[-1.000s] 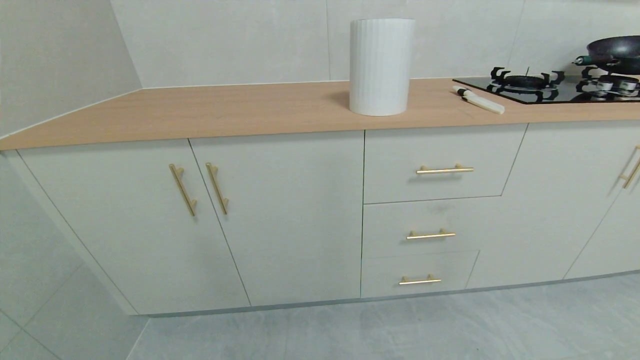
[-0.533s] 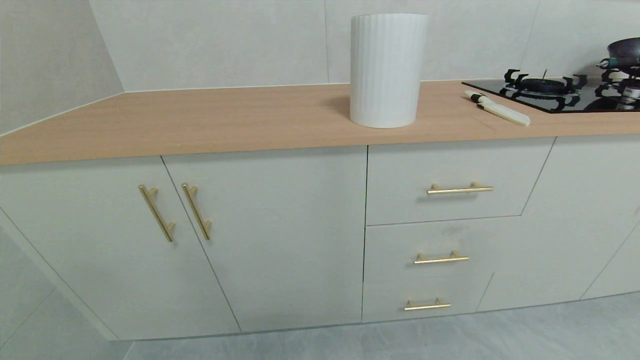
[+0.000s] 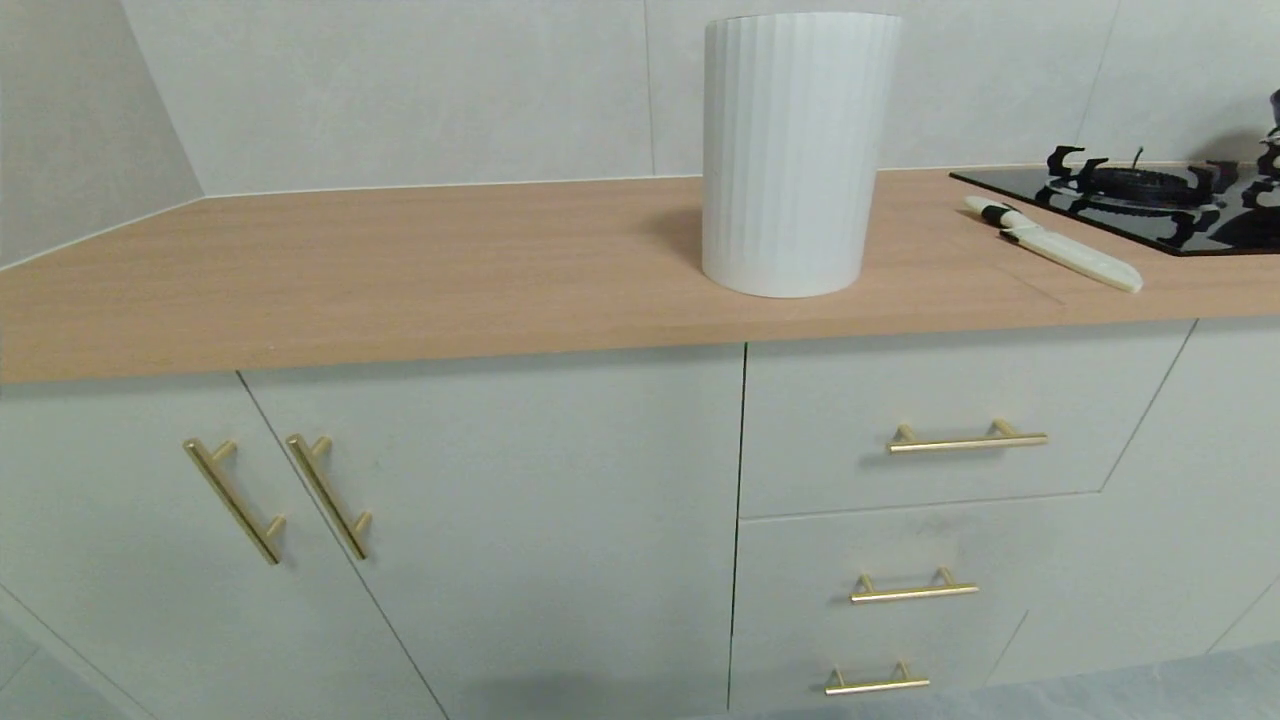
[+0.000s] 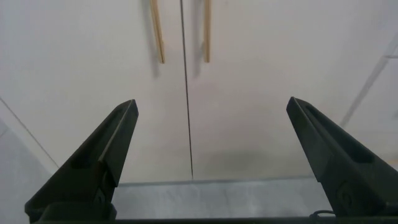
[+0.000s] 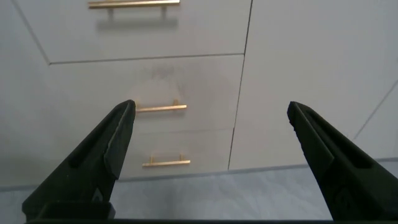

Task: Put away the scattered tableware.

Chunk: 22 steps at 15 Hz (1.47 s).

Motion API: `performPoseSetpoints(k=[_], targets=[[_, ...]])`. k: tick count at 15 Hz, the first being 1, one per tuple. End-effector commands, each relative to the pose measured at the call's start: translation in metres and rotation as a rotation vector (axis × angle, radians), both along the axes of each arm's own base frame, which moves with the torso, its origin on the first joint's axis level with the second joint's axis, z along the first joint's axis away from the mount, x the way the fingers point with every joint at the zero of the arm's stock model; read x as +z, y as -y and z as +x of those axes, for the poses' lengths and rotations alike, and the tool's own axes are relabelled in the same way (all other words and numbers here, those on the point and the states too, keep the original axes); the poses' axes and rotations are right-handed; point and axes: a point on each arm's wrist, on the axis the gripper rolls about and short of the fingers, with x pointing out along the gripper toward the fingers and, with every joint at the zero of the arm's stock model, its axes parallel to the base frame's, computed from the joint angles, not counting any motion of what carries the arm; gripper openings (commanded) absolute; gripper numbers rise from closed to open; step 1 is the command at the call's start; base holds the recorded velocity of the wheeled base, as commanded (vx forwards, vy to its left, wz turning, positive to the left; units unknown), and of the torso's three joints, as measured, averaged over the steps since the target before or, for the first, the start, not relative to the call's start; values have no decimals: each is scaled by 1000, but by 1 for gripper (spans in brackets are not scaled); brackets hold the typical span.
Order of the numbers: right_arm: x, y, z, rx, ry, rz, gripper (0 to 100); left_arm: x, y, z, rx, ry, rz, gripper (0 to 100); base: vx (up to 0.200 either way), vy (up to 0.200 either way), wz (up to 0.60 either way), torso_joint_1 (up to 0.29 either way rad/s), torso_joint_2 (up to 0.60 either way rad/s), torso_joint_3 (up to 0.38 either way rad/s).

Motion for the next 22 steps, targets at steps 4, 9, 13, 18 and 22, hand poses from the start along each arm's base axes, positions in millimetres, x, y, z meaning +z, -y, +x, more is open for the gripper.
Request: performPoseSetpoints(k=[4,9,13,18,22], targets=[[0,0,0,0,-1,0,100,0,0,0,0,-2,-2,100,0,0,0,0,0,0],[0,0,0,0,-1,0,100,0,0,0,0,-2,-2,100,0,-120,0,0,3,0],[0,0,0,0,-1,0,100,0,0,0,0,-2,-2,100,0,-50,0,4,1,-1],[0,0,0,0,-2,0,100,0,0,0,0,-2,-2,100,0,0,0,0,0,0],[0,0,0,0,-1,0,100,0,0,0,0,0,-2,100,0,0,0,0,0,0]])
